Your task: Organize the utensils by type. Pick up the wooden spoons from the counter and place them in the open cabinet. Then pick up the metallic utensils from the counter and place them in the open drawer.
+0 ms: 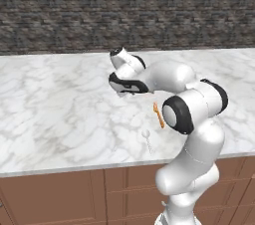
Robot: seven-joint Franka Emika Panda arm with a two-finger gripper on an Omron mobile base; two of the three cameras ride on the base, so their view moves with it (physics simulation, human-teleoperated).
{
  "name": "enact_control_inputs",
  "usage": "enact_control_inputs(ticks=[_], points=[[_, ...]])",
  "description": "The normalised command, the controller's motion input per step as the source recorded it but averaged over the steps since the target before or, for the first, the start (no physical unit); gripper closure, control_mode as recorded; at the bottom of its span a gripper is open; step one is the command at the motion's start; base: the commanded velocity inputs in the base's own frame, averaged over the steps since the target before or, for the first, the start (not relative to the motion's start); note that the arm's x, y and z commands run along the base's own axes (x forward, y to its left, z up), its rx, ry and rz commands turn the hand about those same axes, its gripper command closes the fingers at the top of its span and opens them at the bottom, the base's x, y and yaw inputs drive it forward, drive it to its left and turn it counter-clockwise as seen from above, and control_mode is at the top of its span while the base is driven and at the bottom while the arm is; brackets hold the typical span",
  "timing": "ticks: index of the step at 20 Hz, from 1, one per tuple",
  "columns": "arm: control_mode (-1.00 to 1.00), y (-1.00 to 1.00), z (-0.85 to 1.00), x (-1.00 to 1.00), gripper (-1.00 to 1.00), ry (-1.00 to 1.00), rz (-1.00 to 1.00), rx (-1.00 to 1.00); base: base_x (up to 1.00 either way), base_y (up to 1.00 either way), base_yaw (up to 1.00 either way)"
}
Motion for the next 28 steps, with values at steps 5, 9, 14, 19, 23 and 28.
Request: enact_control_inputs(ticks=[5,9,14,19,23,28], points=[[-1.00,-0.39,0.10,-1.00,1.00,-0.17,0.42,-0.05,0.00,0.00,0.00],[-1.00,-0.54,0.06,-1.00,1.00,-0.15,0.46,0.00,0.00,0.00,0.00],[-1.00,-0.52,0.35,-1.00,1.00,-0.03,0.42,0.00,0.00,0.00,0.00],[-1.00,-0.41,0.40,-1.00,1.00,0.09,0.30,-0.05,0.00,0.00,0.00],[-1.00,-0.30,-0.02,-1.00,1.00,0.13,0.16,-0.10,0.00,0.00,0.00],[-1.00,-0.17,-0.03,-0.31,1.00,0.10,0.04,-0.01,0.00,0.00,0.00]])
